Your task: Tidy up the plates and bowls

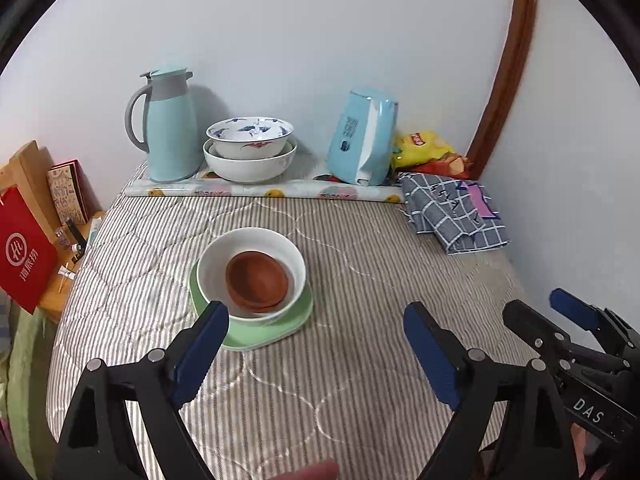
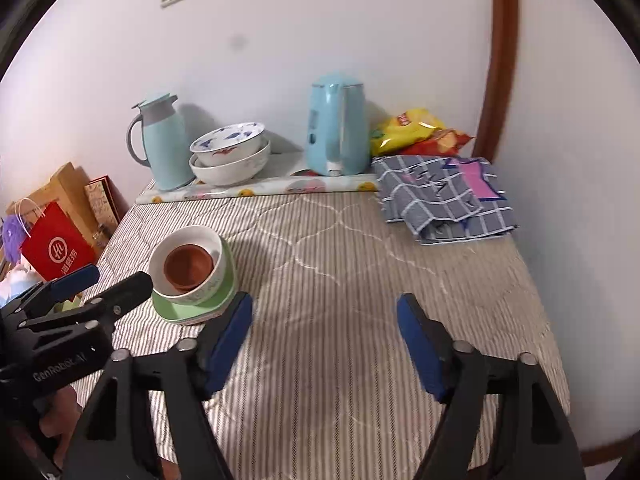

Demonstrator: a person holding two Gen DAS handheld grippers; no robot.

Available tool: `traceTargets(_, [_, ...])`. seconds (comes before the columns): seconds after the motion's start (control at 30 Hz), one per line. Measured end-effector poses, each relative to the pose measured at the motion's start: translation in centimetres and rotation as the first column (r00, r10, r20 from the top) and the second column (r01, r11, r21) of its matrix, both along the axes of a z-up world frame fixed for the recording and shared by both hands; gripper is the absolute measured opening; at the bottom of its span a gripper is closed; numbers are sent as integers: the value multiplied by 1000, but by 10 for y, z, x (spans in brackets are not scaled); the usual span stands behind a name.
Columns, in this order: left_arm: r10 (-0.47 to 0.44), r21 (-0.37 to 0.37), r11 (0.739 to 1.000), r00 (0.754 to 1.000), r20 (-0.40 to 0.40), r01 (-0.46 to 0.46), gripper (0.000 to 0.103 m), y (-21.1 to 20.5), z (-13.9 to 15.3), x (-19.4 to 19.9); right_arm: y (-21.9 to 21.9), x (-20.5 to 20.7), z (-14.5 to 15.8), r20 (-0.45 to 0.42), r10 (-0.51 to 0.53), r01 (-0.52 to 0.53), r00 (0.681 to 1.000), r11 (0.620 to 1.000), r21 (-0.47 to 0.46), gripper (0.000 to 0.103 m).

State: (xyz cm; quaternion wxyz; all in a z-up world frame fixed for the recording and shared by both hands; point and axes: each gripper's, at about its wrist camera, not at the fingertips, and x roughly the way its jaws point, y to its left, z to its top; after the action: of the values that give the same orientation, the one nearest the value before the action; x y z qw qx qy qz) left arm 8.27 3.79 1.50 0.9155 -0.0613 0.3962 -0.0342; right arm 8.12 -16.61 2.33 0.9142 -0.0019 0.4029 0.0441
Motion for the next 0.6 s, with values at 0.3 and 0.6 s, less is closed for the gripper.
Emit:
traceTargets(0.3, [7,-2,1000,1000,29,-7,89,-5,4,-18,-13,-25,11,78,-33,36,996,999,-40,97])
traceTargets(0.6, [14,9,1000,999,33,-14,89,-6,5,-25,-12,-36,14,92,-36,39,995,999,-35,97])
